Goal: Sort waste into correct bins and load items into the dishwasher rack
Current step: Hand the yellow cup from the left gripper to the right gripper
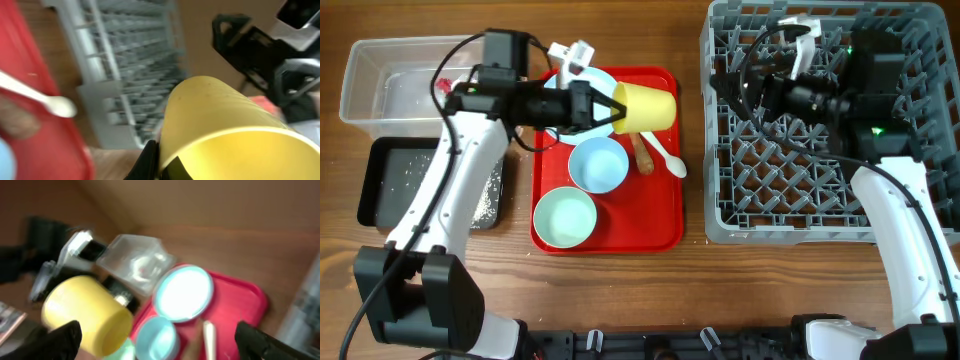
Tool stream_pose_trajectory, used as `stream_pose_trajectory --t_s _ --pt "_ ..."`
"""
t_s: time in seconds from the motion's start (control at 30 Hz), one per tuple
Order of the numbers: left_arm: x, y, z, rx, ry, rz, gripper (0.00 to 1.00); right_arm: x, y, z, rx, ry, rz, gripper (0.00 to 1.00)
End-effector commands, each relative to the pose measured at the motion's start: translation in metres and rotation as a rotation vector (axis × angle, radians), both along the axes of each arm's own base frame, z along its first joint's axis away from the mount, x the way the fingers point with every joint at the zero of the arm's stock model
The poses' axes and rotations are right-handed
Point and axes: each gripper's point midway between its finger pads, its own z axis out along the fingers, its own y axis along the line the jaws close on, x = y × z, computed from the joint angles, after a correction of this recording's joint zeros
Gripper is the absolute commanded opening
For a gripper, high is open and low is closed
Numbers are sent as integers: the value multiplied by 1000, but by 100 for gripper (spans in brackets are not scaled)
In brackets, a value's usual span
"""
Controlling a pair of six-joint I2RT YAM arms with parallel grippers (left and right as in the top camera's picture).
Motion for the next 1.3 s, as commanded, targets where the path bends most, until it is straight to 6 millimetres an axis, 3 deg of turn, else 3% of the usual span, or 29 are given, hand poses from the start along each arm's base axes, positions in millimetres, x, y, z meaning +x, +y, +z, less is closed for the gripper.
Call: stream_pose_trajectory --t_s 0.0,0.13,0.5,0.77,0.9,1.0,1.07,1.17,1.27 --pt "-19 3 48 -234 -3 -108 4 -33 34 28 120 -118 326 100" --pt "-25 6 60 -301 2 -143 4 -48 53 31 166 -183 497 100" --pt "-26 4 61 -307 5 -151 4 -63 110 21 150 -208 588 98" --pt "-31 -7 57 -288 8 -172 4 -66 116 28 156 -244 601 84" --pt "-31 -9 56 -281 7 -174 4 -65 116 30 162 -236 599 68" --pt "-31 -9 56 -281 7 -174 4 -65 116 29 163 -233 599 66" --pt "-31 -9 56 -281 7 -174 4 -65 116 29 162 -230 599 70" --pt "-31 -9 56 -281 7 -174 4 -66 116 28 162 -222 598 89" --pt "-31 -9 56 -281 7 -174 4 -66 116 25 155 -224 600 92"
